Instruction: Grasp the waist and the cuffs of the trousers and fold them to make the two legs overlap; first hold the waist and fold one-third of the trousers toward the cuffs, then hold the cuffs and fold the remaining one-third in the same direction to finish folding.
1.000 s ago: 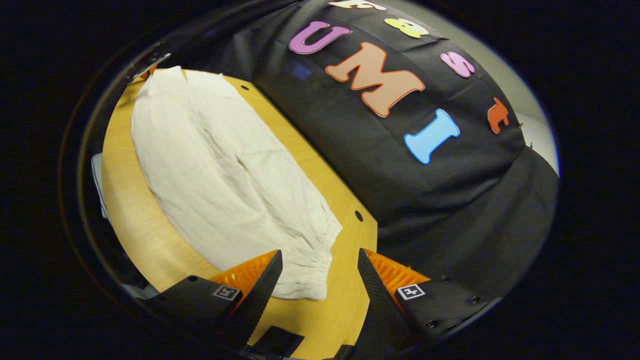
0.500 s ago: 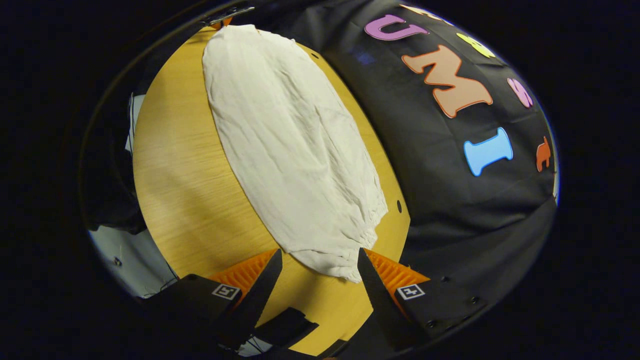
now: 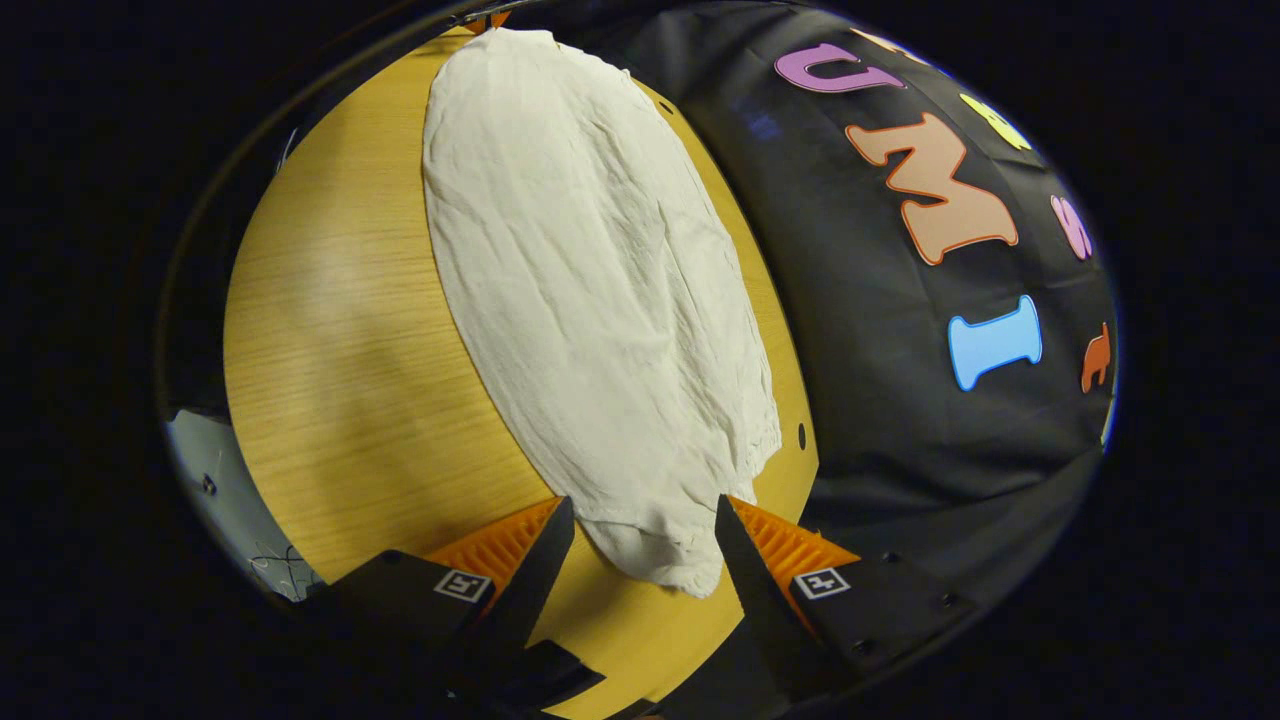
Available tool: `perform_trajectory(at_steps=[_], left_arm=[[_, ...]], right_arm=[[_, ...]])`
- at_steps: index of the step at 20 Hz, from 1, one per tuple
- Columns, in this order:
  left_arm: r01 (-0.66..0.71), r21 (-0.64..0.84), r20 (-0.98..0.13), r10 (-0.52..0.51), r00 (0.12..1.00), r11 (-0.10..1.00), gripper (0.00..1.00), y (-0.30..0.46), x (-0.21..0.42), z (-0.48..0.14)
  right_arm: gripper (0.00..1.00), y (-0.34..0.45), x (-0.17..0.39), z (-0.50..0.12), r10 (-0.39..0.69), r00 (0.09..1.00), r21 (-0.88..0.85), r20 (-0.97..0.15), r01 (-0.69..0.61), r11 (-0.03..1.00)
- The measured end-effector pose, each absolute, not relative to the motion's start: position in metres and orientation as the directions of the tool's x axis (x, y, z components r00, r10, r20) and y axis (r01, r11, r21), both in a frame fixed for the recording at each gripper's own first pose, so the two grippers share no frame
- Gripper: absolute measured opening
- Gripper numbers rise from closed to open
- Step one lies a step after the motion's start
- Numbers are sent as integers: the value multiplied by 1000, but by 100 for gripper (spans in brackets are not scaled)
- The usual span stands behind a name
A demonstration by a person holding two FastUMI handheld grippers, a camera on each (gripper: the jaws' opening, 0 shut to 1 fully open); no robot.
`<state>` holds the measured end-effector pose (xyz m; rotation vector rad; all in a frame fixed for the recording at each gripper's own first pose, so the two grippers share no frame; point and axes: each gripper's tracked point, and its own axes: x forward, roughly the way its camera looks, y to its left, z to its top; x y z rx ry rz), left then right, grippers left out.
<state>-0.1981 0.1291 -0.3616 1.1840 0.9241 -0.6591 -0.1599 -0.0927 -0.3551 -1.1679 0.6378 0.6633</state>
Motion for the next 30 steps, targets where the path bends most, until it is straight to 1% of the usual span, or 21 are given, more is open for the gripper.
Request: perform_trajectory(at_steps=[3,5,6,7,8,9,11,12,14,16,21,25,28,29,30], left_arm=[[834,478,-872,37,488,275,0,130,-198,-362],[833,479,-872,39,489,277,0,129,-198,-362],[832,481,-871,40,490,276,0,129,-198,-362],[831,484,-869,40,493,275,0,130,-198,-362],[829,488,-867,42,496,274,0,130,-198,-361],[826,492,-865,43,500,275,0,129,-198,-362],[821,496,-862,46,505,283,0,129,-198,-361],[820,495,-862,48,504,288,0,129,-199,-361],[816,485,-866,46,498,315,0,129,-197,-360],[804,476,-868,43,495,357,0,131,-198,-358],[751,530,-831,65,552,395,0,134,-174,-335],[702,565,-803,92,589,435,0,138,-148,-320],[676,577,-793,117,597,458,0,134,-139,-308],[666,585,-786,122,606,463,0,130,-135,-302],[653,595,-777,129,616,469,0,128,-131,-295]], right_arm=[[91,-92,-150,-361,122,652,-610,-748,-748,262],[86,-91,-146,-364,107,658,-616,-745,-741,267],[80,-91,-145,-367,99,655,-614,-749,-743,267],[79,-90,-146,-372,90,650,-610,-755,-746,266],[64,-89,-149,-374,83,646,-608,-759,-749,262],[61,-89,-152,-378,76,633,-599,-771,-759,255],[25,-88,-157,-382,59,623,-596,-780,-768,236],[22,-89,-157,-381,46,621,-595,-783,-767,241],[7,-93,-160,-376,29,605,-572,-796,-766,294],[7,-95,-152,-370,29,614,-573,-789,-751,329],[7,-93,-136,-339,37,676,-625,-736,-700,345],[7,-92,-119,-319,40,721,-646,-692,-642,412],[7,-92,-100,-303,41,751,-648,-659,-595,475],[10,-93,-94,-299,44,761,-648,-648,-580,494],[7,-93,-88,-294,49,769,-646,-638,-569,509]])
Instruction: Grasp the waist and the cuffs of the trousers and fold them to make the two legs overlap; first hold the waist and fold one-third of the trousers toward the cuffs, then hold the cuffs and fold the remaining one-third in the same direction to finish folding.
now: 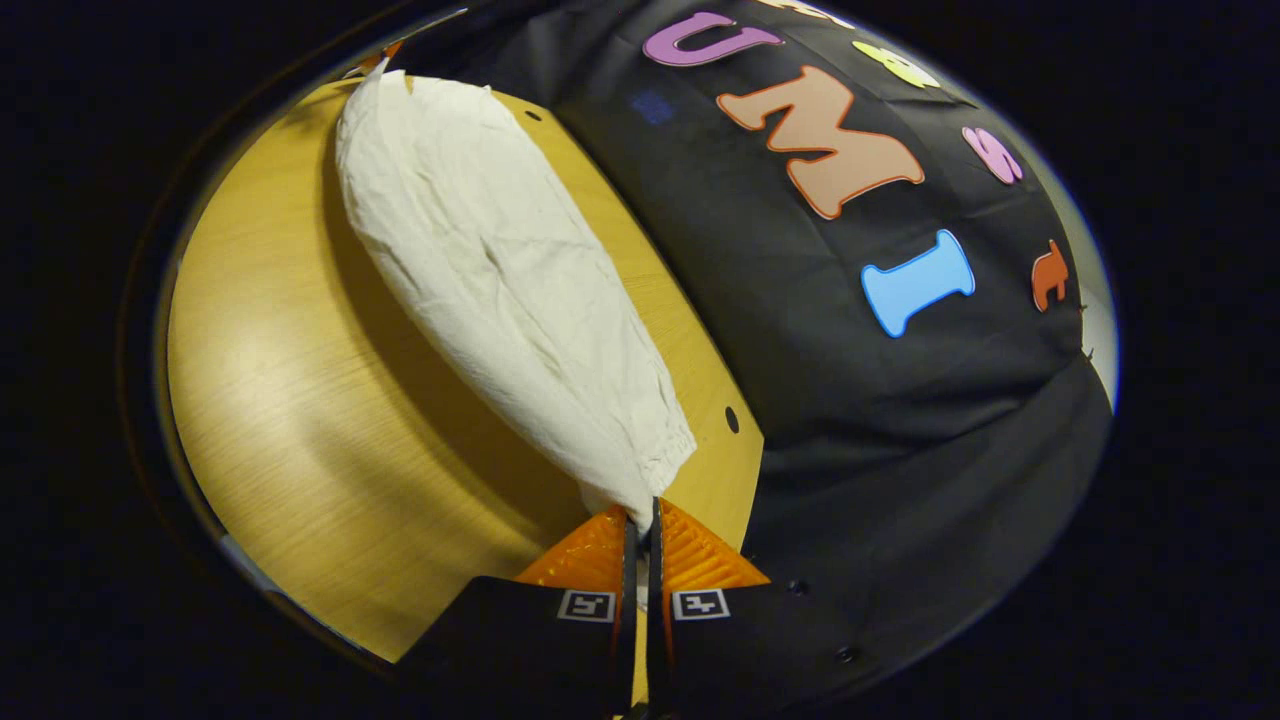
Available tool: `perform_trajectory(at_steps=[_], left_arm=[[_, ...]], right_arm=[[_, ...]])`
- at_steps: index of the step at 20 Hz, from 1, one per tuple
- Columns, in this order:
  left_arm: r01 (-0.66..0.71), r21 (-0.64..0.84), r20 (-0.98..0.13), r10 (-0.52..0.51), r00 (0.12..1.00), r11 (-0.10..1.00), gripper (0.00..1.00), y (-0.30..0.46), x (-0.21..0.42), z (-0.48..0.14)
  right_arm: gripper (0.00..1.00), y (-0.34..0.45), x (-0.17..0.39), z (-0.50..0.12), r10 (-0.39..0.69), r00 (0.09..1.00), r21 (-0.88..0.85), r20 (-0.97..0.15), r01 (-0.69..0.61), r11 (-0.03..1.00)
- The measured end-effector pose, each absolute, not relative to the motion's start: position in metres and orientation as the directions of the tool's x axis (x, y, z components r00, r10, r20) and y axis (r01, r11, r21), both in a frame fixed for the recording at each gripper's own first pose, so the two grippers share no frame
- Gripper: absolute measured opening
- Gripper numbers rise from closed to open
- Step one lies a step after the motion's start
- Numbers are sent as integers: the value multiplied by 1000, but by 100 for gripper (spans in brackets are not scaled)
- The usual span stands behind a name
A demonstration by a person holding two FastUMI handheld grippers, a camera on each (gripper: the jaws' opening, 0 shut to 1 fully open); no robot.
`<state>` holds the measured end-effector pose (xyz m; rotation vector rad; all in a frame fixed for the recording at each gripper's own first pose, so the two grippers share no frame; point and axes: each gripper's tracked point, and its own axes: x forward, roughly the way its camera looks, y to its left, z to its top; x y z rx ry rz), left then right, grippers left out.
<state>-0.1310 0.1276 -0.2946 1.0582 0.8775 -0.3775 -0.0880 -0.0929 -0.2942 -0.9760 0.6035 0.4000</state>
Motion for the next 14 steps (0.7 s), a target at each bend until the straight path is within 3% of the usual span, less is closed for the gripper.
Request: perform_trajectory(at_steps=[7,14], left_arm=[[522,680,-685,192,703,515,0,125,-64,-249],[501,701,-644,149,750,507,0,123,16,-235]], right_arm=[[7,-86,-48,-264,77,819,-660,-568,-510,551],[7,-75,-1,-241,-16,853,-674,-522,-402,620]])
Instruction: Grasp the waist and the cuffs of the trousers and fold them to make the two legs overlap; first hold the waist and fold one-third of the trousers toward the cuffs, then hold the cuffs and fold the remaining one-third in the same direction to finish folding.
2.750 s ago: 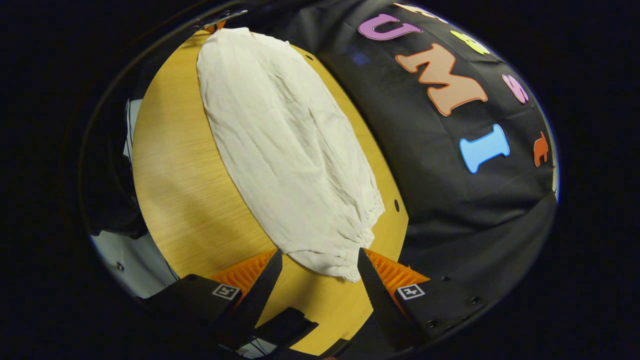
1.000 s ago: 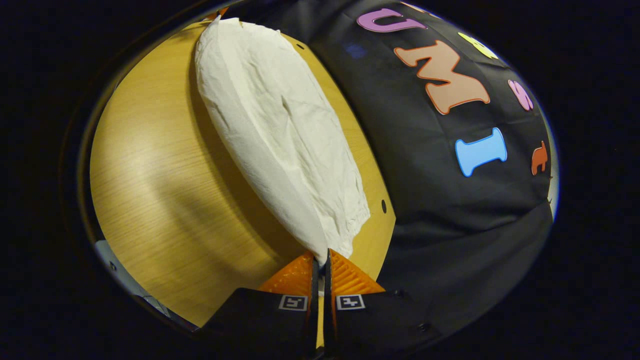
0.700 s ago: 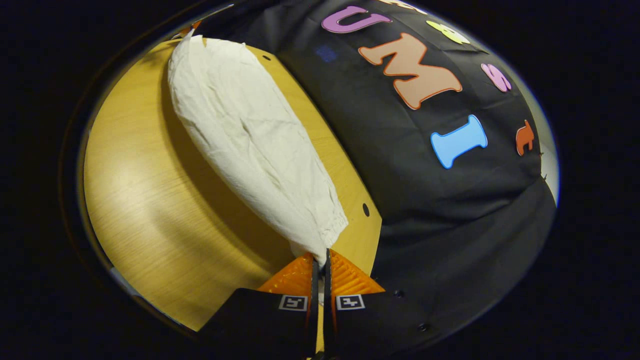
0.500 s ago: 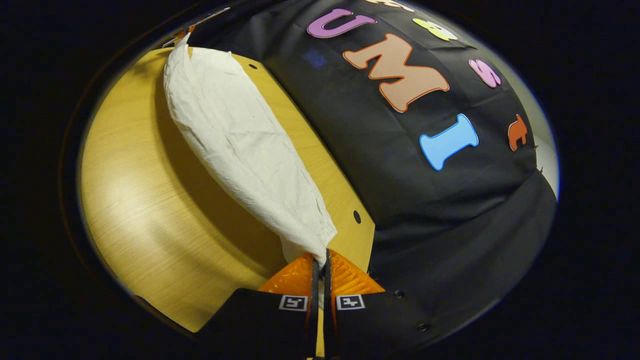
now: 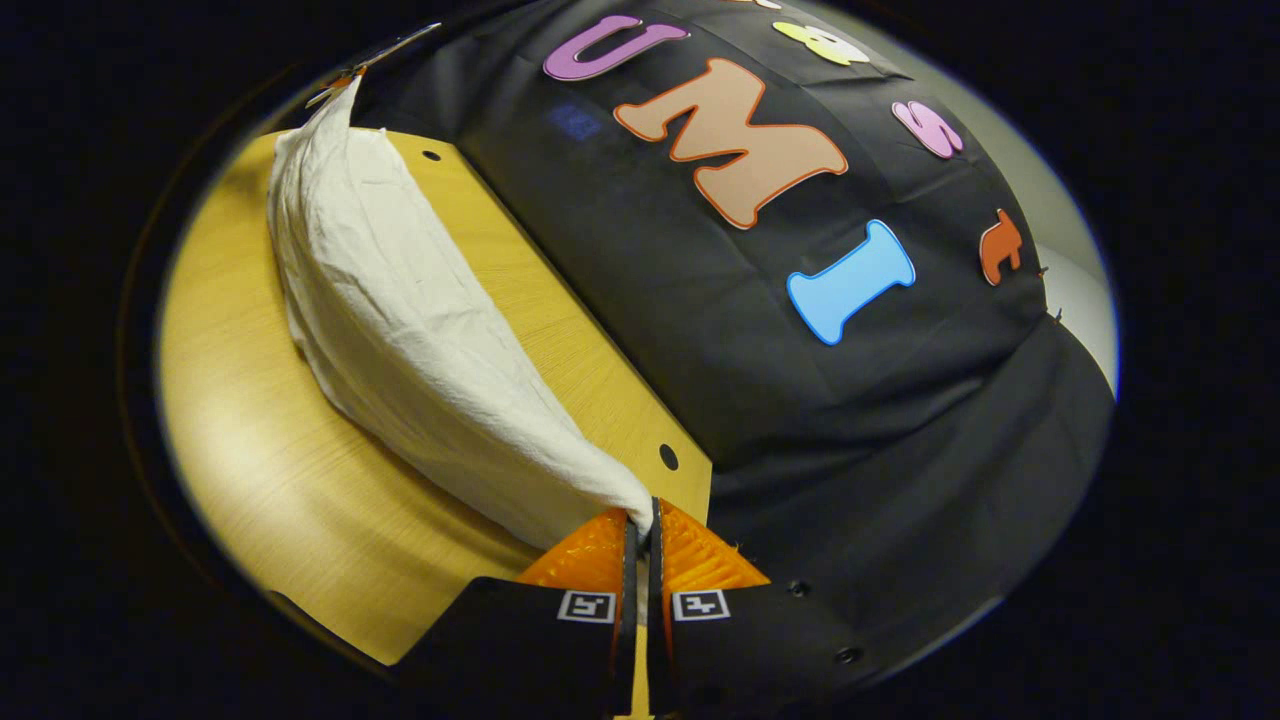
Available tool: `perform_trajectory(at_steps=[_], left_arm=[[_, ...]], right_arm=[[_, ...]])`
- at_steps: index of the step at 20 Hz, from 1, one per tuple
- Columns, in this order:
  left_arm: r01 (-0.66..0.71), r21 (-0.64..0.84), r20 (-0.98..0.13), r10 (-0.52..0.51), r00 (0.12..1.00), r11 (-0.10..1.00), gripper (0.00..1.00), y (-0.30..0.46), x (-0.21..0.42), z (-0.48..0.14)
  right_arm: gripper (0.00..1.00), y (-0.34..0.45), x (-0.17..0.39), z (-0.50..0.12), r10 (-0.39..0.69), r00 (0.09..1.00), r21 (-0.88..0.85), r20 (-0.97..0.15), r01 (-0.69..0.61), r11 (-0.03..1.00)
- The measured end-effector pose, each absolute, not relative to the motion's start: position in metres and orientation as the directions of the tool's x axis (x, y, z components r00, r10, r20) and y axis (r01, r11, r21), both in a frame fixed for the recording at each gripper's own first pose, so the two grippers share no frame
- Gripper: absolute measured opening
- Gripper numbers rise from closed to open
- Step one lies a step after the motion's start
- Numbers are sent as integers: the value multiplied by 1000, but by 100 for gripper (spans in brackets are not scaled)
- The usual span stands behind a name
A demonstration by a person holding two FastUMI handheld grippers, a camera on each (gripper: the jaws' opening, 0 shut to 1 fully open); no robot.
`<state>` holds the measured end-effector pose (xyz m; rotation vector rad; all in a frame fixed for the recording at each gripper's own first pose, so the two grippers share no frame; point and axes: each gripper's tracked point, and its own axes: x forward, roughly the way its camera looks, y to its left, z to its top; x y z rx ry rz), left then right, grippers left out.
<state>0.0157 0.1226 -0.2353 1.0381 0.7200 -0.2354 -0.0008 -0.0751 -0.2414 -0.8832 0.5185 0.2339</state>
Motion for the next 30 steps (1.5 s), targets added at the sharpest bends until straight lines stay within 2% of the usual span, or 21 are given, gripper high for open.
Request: perform_trajectory(at_steps=[6,11,20,23,24,27,30], left_arm=[[468,651,-630,82,772,597,0,122,96,-245],[481,608,-641,31,767,632,0,117,145,-271],[496,582,-684,57,727,644,0,100,179,-343],[486,578,-679,55,732,656,0,95,188,-356],[473,562,-671,40,740,678,10,89,184,-353],[416,517,-641,17,767,748,94,79,181,-339],[353,478,-604,9,797,804,96,71,173,-319]], right_arm=[[7,-57,45,-238,-126,861,-716,-493,-319,621],[7,-36,89,-247,-160,865,-744,-476,-299,598],[5,-22,140,-352,-173,791,-682,-586,-367,632],[11,-12,145,-373,-172,779,-663,-603,-369,652],[33,-10,144,-373,-172,777,-653,-606,-362,665],[100,-8,144,-363,-149,793,-618,-591,-326,715],[98,-14,133,-341,-144,811,-575,-567,-265,774]])
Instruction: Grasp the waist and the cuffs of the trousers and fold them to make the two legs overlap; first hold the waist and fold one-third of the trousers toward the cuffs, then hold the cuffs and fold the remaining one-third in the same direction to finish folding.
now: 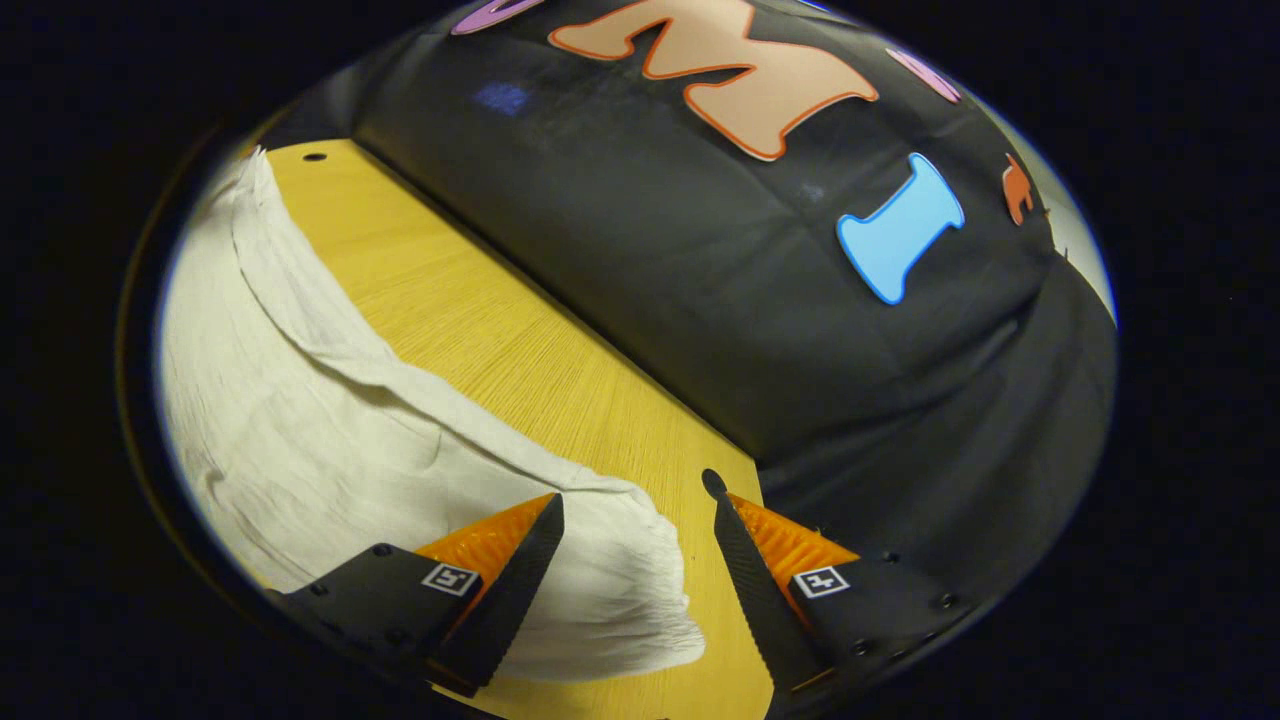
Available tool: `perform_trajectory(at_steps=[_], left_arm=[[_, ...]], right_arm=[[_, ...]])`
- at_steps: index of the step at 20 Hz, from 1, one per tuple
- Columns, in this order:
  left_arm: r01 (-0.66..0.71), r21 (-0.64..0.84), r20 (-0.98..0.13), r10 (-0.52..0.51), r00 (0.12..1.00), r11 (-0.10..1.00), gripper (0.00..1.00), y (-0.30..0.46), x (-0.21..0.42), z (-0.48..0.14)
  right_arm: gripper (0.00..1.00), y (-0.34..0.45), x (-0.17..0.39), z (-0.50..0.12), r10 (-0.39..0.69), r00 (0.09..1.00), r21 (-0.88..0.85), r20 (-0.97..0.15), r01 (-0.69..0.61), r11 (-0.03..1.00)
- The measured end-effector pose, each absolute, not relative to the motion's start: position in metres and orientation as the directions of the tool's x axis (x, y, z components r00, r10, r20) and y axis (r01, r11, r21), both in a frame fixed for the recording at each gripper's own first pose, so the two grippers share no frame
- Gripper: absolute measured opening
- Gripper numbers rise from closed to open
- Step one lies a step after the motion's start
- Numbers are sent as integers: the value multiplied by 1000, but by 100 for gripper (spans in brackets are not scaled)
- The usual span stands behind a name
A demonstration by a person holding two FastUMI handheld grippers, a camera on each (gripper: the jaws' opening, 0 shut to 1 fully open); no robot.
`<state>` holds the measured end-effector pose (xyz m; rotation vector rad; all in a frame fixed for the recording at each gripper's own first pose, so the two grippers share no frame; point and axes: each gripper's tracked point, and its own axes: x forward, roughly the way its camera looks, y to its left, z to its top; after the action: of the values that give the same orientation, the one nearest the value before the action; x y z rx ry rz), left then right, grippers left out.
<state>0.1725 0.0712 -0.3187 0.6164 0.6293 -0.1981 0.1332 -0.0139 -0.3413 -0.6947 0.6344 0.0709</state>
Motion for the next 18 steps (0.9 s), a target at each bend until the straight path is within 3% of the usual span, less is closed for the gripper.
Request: perform_trajectory(at_steps=[7,12,18], left_arm=[[295,249,-518,-130,846,923,96,13,137,-260],[331,151,-465,-229,855,932,96,-39,118,-225],[367,71,-455,-297,840,928,96,-82,93,-209]], right_arm=[[98,-63,95,-318,-176,777,-291,-605,-10,957],[98,-93,69,-340,-210,705,-149,-677,148,978],[98,-109,51,-372,-179,626,37,-759,316,948]])
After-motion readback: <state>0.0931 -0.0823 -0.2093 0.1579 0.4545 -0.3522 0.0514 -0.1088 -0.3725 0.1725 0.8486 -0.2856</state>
